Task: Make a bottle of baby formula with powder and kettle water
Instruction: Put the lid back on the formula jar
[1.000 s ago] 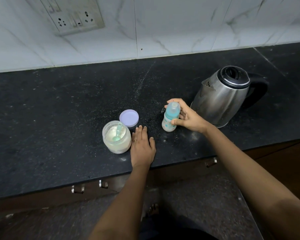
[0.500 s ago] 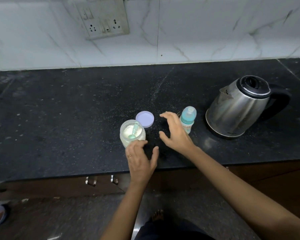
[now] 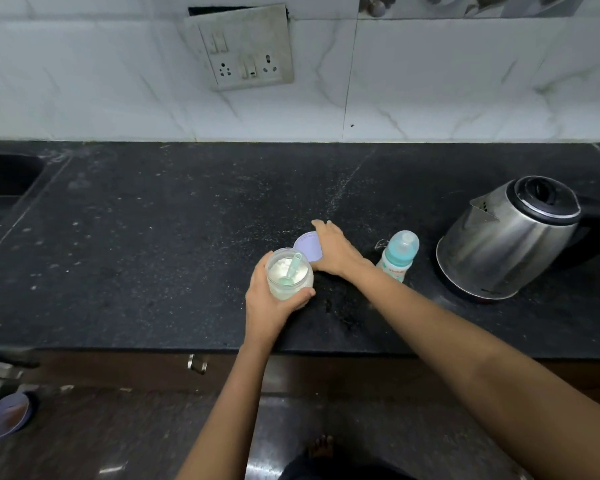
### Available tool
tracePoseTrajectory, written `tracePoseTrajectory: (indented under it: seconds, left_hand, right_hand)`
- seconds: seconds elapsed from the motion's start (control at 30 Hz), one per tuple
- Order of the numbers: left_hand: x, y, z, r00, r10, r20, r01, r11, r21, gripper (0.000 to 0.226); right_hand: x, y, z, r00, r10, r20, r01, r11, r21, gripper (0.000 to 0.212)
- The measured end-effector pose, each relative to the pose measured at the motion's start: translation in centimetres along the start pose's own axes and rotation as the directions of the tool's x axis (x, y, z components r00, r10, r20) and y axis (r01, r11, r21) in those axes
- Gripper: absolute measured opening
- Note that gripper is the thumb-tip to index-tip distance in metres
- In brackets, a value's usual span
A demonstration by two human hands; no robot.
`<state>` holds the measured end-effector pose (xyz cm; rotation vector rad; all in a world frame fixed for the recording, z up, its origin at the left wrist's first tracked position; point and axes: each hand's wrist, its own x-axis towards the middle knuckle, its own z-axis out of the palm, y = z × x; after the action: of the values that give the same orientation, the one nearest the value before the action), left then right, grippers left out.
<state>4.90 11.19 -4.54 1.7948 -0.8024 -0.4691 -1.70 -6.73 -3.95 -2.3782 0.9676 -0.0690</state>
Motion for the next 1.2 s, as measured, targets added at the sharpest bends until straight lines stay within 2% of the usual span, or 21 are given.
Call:
tracePoseTrajectory:
  seconds: [0.07, 0.1, 0.17, 0.23, 0.33, 0.4, 0.5, 0.6, 0.63, 0.73, 0.83, 0.9, 1.03, 1.1, 1.2]
  left_hand:
    - [0.1, 0.1, -0.1, 1.0, 0.019, 0.023, -0.018, 0.998, -0.052, 0.079]
    - [0.2, 0.2, -0.1, 0.999, 0.029, 0.029, -0.027, 0.997, -0.076, 0.077]
    - [0.2, 0.4, -0.1, 0.998, 0.045, 0.033, -0.041, 0.993, -0.114, 0.073]
    - [0.3, 0.6, 0.0, 0.998, 0.047, 0.042, -0.041, 0.99, -0.137, 0.072]
    - [0.5, 0.6, 0.3, 0.998, 0.039, 0.04, -0.033, 0.989, -0.146, 0.073]
    - [0.5, 0.4, 0.5, 0.999, 0.028, 0.037, -0.022, 0.988, -0.15, 0.073]
    - [0.6, 0.2, 0.7, 0.999, -0.013, 0.044, 0.019, 0.99, -0.142, 0.077]
    - [0.9, -0.4, 0.9, 0.998, -0.054, 0.035, 0.059, 0.99, -0.131, 0.08]
    - [0.9, -0.5, 0.9, 0.997, -0.067, 0.034, 0.071, 0.989, -0.126, 0.079]
    - [1.0, -0.8, 1.2, 0.996, -0.087, 0.033, 0.091, 0.989, -0.116, 0.079]
    - [1.3, -1.1, 1.4, 0.996, -0.088, 0.018, 0.089, 0.989, -0.122, 0.087]
    - [1.4, -1.2, 1.4, 0.996, -0.087, 0.015, 0.088, 0.99, -0.114, 0.087]
    - [1.3, -1.0, 1.7, 0.995, -0.095, 0.004, 0.095, 0.991, -0.095, 0.075]
    - [1.3, -0.6, 1.8, 0.996, -0.091, -0.002, 0.091, 0.994, -0.064, 0.07]
    - [1.7, 0.0, 1.8, 0.997, -0.066, 0.036, 0.066, 0.998, 0.001, 0.066]
  right_hand:
    - [-0.2, -0.9, -2.2, 0.992, -0.118, 0.036, 0.123, 0.97, -0.211, 0.101]
    - [-0.4, -1.3, -3.6, 0.98, -0.17, 0.107, 0.195, 0.931, -0.308, 0.102]
    - [-0.9, -2.5, -6.4, 0.934, -0.213, 0.287, 0.318, 0.862, -0.395, 0.11]
    - [-1.5, -3.8, -8.5, 0.9, -0.218, 0.377, 0.375, 0.827, -0.419, 0.116]
    - [-2.1, -5.8, -10.0, 0.879, -0.297, 0.374, 0.446, 0.789, -0.422, 0.116]
    - [-2.2, -6.7, -10.2, 0.834, -0.375, 0.405, 0.524, 0.768, -0.369, 0.111]
    - [-1.7, -6.9, -9.4, 0.768, -0.414, 0.488, 0.583, 0.768, -0.266, 0.096]
    - [-1.4, -6.0, -7.1, 0.662, -0.548, 0.512, 0.731, 0.622, -0.281, 0.065]
    - [-1.4, -5.4, -6.3, 0.65, -0.577, 0.495, 0.751, 0.59, -0.298, 0.059]
    - [-1.6, -4.2, -4.3, 0.656, -0.634, 0.409, 0.752, 0.593, -0.287, 0.055]
    - [-1.4, -4.1, -3.1, 0.613, -0.704, 0.357, 0.787, 0.509, -0.349, 0.058]
    - [-1.4, -3.9, -2.5, 0.628, -0.713, 0.313, 0.77, 0.511, -0.383, 0.057]
    - [-1.9, -3.8, -0.1, 0.653, -0.755, 0.055, 0.637, 0.508, -0.579, 0.051]
    - [-2.4, -4.3, 1.4, 0.718, -0.695, -0.046, 0.485, 0.547, -0.683, 0.055]
    - [-3.2, -6.2, 2.2, 0.871, -0.479, -0.108, 0.228, 0.59, -0.775, 0.06]
